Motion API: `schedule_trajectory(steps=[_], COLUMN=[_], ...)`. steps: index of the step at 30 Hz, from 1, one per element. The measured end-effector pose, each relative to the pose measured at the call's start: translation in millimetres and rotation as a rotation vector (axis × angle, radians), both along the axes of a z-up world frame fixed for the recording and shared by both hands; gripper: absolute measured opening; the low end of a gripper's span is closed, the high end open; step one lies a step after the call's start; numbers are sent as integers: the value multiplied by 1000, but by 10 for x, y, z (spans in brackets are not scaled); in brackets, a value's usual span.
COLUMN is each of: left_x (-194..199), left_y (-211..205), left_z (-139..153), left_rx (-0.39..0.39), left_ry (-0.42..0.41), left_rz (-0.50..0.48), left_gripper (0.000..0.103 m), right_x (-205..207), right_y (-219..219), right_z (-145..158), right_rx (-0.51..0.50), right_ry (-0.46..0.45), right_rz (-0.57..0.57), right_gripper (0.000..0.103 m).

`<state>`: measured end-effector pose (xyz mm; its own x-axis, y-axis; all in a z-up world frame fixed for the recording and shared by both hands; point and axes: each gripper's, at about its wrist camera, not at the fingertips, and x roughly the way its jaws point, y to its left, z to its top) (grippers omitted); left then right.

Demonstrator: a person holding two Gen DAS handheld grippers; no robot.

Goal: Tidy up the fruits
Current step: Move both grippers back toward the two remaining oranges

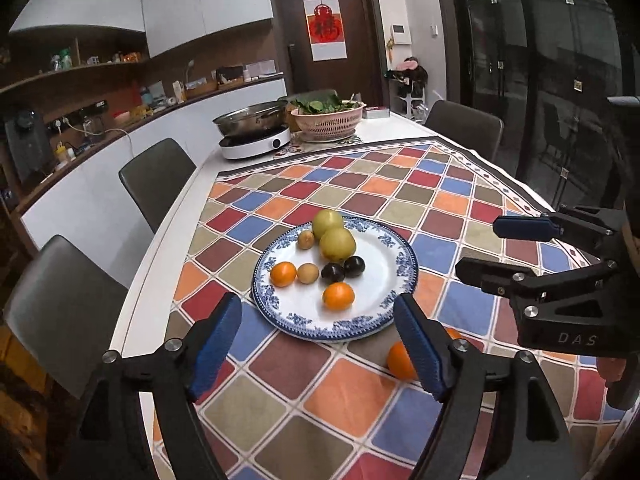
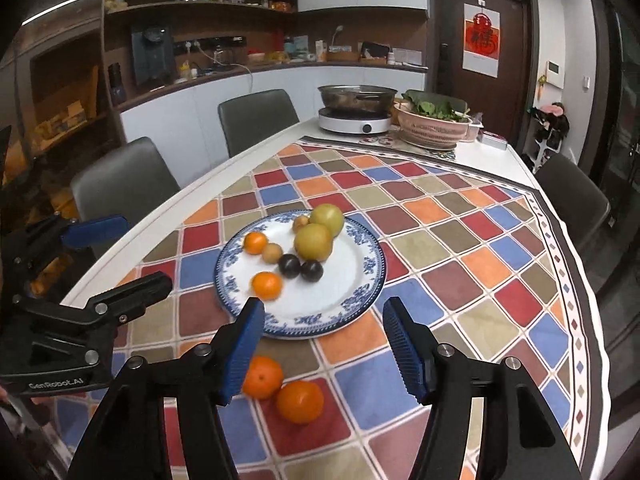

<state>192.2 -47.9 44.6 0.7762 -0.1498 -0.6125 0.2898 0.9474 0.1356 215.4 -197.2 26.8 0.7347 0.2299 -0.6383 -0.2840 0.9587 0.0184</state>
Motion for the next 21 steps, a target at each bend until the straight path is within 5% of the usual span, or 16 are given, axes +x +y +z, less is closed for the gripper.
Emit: schedule_trajectory(steps=[11, 21], left_x=[-333, -404], left_y=[-21, -32], left_z=[-134, -405], left_rx=[0, 13], left_ry=[23, 96], left_rz=[6, 11], left_gripper=[81, 81], right_x=[-304, -244], right_y=[71, 93], right_z=[-152, -573], right_rx=[-44, -55], right_ry=[42, 175], right_rz=[66, 108], right_gripper=[62, 62])
